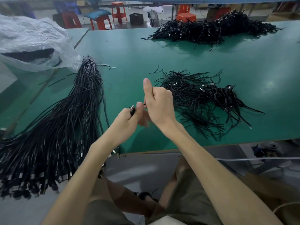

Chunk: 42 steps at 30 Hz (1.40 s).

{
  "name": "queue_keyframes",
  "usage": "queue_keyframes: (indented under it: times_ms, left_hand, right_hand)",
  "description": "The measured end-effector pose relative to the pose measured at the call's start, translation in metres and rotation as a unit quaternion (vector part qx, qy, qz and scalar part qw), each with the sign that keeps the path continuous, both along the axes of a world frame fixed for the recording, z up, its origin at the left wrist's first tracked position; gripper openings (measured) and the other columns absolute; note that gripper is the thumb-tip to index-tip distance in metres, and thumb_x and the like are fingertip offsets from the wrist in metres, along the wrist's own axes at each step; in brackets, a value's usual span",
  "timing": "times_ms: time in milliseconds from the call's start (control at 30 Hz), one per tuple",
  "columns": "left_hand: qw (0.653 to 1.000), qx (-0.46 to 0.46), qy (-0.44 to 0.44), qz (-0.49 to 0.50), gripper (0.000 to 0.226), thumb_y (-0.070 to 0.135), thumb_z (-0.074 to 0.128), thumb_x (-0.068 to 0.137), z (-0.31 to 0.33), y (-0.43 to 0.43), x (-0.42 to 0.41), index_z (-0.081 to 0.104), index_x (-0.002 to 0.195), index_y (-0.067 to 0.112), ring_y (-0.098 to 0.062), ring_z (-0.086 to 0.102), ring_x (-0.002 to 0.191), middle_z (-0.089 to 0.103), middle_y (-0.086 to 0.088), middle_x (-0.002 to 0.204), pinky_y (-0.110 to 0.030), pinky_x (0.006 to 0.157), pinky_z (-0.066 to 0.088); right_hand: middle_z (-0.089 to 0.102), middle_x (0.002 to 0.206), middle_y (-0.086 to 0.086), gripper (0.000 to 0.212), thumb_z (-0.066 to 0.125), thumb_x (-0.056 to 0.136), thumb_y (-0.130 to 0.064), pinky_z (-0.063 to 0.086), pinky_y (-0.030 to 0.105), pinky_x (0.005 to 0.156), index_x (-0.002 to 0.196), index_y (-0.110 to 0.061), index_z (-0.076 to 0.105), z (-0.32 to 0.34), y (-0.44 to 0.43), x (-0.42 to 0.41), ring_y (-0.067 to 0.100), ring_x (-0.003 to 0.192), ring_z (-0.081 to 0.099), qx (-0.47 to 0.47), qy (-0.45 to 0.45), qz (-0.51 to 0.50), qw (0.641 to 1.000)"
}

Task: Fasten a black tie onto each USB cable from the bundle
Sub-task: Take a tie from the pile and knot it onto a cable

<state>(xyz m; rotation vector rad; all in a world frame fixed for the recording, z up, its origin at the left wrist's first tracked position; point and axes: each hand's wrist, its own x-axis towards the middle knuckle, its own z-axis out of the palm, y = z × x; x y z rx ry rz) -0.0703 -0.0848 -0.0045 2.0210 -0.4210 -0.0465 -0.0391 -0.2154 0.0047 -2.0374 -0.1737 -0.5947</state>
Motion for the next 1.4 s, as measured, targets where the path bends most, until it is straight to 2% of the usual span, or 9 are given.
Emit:
queue_keyframes:
  times_ms: [33,167,333,433,533,700,933,1133,1400]
  left_hand:
    - [0.999,-0.032,-0.017,0.010,0.062,0.042,0.022,0.109,-0.001,-0.003,0.000,0.069,0.084,0.010,-0.003,0.055,0.066,0.070,-0.016,0.075,-0.041,0.079,0.056]
    - [0.975,-0.206,0.060,0.061,0.061,0.045,0.027,0.112,-0.007,-0.004,0.001,0.073,0.093,0.009,-0.009,0.072,0.101,0.076,-0.007,0.094,-0.009,0.072,0.049]
    - [0.850,-0.493,0.177,0.061,0.048,0.034,0.029,0.113,-0.003,0.002,0.015,0.060,0.133,0.003,-0.021,0.065,0.126,0.070,-0.008,0.132,-0.032,0.104,0.050]
    - [0.749,-0.614,0.239,0.071,0.039,0.029,0.042,0.111,0.002,0.004,0.018,0.076,0.099,0.013,-0.020,0.074,0.103,0.070,0.002,0.109,-0.027,0.085,0.059]
    - [0.709,-0.652,0.248,0.108,0.051,0.020,0.046,0.110,0.003,0.006,0.019,0.070,0.065,0.020,-0.017,0.070,0.069,0.050,0.006,0.080,-0.025,0.101,0.050]
    - [0.620,-0.741,0.256,0.015,0.053,0.026,0.040,0.109,0.007,0.016,0.014,0.054,0.058,0.020,-0.010,0.041,0.046,0.040,0.008,0.046,-0.025,0.055,0.050]
    - [0.641,-0.717,0.272,-0.046,0.055,0.027,0.036,0.110,0.002,0.015,0.014,0.050,0.057,0.021,-0.012,0.028,0.042,0.034,0.007,0.044,-0.021,0.045,0.030]
    - [0.620,-0.722,0.298,-0.074,0.048,0.032,0.037,0.112,-0.006,0.009,0.018,0.048,0.066,0.021,-0.010,0.038,0.048,0.041,0.009,0.052,-0.021,0.051,0.041]
    - [0.859,-0.480,0.179,0.004,0.043,0.042,0.049,0.106,-0.011,0.006,0.014,0.061,0.071,0.020,-0.014,0.062,0.072,0.064,0.000,0.080,-0.032,0.075,0.054]
  right_hand:
    - [0.055,0.045,0.007,0.071,0.040,0.109,-0.039,0.041,0.040,0.058,0.051,0.000,0.049,0.000,0.004,-0.003,0.022,0.047,0.054,0.023,0.005,0.005,1.000]
    - [0.067,0.061,-0.001,0.062,0.039,0.109,-0.040,0.050,0.035,0.063,0.066,-0.003,0.063,-0.008,0.015,-0.021,0.012,0.060,0.063,0.083,0.020,0.035,0.996]
    - [0.066,0.070,-0.009,0.047,0.041,0.110,-0.037,0.041,0.029,0.056,0.075,-0.013,0.061,-0.021,0.024,-0.035,0.006,0.056,0.057,0.060,0.056,0.078,0.994]
    - [0.064,0.071,-0.010,0.040,0.041,0.110,-0.041,0.042,0.030,0.060,0.087,-0.016,0.062,-0.018,0.029,-0.040,0.008,0.057,0.055,0.016,0.074,0.098,0.992]
    - [0.072,0.082,0.007,0.044,0.039,0.108,-0.047,0.052,0.047,0.071,0.106,-0.012,0.064,-0.013,0.034,-0.042,0.031,0.075,0.066,-0.048,0.085,0.100,0.990]
    - [0.057,0.064,0.003,0.048,0.044,0.106,-0.053,0.044,0.043,0.061,0.079,-0.013,0.051,-0.016,0.029,-0.045,0.029,0.062,0.049,-0.091,0.098,0.082,0.988]
    - [0.058,0.068,0.000,0.044,0.053,0.103,-0.048,0.049,0.047,0.069,0.130,-0.015,0.046,-0.017,0.024,-0.041,0.028,0.066,0.055,-0.100,0.127,0.146,0.976]
    - [0.061,0.090,-0.010,0.028,0.062,0.099,-0.043,0.038,0.023,0.064,0.117,-0.022,0.056,-0.018,0.016,-0.039,-0.003,0.060,0.048,-0.052,0.138,0.191,0.971]
    - [0.065,0.095,-0.016,0.039,0.083,0.084,-0.032,0.048,0.018,0.074,0.115,-0.026,0.060,-0.025,0.010,-0.027,0.001,0.076,0.062,0.080,0.208,0.194,0.955]
